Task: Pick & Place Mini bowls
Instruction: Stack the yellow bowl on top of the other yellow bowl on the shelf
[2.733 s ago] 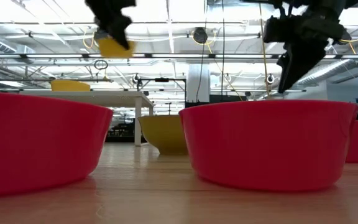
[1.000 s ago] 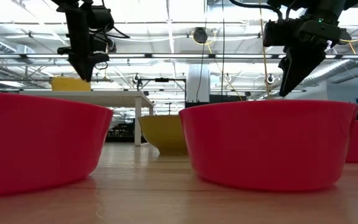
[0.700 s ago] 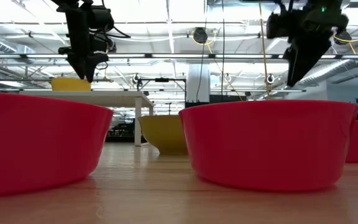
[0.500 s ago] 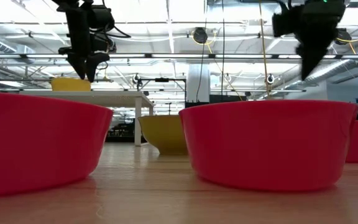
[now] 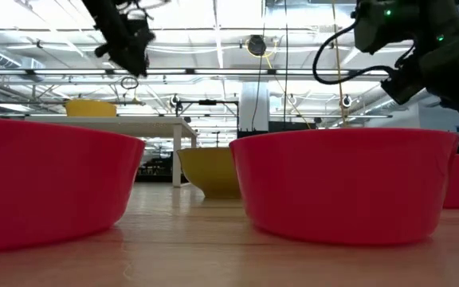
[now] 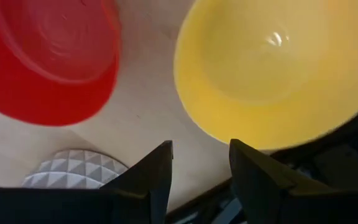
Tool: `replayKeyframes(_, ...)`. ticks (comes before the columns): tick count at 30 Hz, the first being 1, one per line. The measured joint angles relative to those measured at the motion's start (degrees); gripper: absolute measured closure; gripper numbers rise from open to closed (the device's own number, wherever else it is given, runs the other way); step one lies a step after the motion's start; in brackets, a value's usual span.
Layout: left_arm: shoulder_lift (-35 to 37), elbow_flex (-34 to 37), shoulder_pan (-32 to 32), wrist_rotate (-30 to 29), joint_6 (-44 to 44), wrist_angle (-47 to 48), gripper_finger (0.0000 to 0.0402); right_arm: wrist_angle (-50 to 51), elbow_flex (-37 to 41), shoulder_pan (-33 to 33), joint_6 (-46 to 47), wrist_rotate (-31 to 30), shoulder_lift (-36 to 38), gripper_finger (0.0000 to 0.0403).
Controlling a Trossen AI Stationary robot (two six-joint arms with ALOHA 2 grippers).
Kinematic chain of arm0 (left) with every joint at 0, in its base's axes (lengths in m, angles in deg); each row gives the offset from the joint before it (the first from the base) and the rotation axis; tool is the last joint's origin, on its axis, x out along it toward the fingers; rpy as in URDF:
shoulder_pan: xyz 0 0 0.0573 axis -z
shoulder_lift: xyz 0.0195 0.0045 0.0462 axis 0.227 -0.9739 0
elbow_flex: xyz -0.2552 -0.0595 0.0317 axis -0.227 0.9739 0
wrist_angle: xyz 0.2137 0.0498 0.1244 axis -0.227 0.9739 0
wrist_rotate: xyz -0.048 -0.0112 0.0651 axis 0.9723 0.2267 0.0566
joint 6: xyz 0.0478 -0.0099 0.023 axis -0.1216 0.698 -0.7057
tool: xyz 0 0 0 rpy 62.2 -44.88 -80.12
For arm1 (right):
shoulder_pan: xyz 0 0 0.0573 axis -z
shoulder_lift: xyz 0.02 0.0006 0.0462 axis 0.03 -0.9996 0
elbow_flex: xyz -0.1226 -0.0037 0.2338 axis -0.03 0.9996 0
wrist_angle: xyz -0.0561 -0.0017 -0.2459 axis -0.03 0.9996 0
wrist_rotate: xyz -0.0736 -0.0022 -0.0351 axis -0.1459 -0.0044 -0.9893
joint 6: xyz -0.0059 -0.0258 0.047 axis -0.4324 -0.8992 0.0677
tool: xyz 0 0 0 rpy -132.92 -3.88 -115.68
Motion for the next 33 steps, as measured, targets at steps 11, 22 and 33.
replayKeyframes(11, 6.7, 0.0, 6.4, 17.7, 2.2, -8.2, 0.0267, -5.3, 0.0, 0.0, -7.1, -7.7, -4.6, 0.0257)
replayKeyframes(22, 7.0, 0.0, 13.2, 21.8, 2.0, -11.6, 0.0255, -6.6, 0.0, 0.0, -10.1, -9.0, -10.6, 0.0257)
replayKeyframes(33, 7.0, 0.0, 13.7, 21.4, 1.3, -11.9, 0.0267, -5.6, 0.0, 0.0, -9.1, -8.9, -6.5, 0.0257)
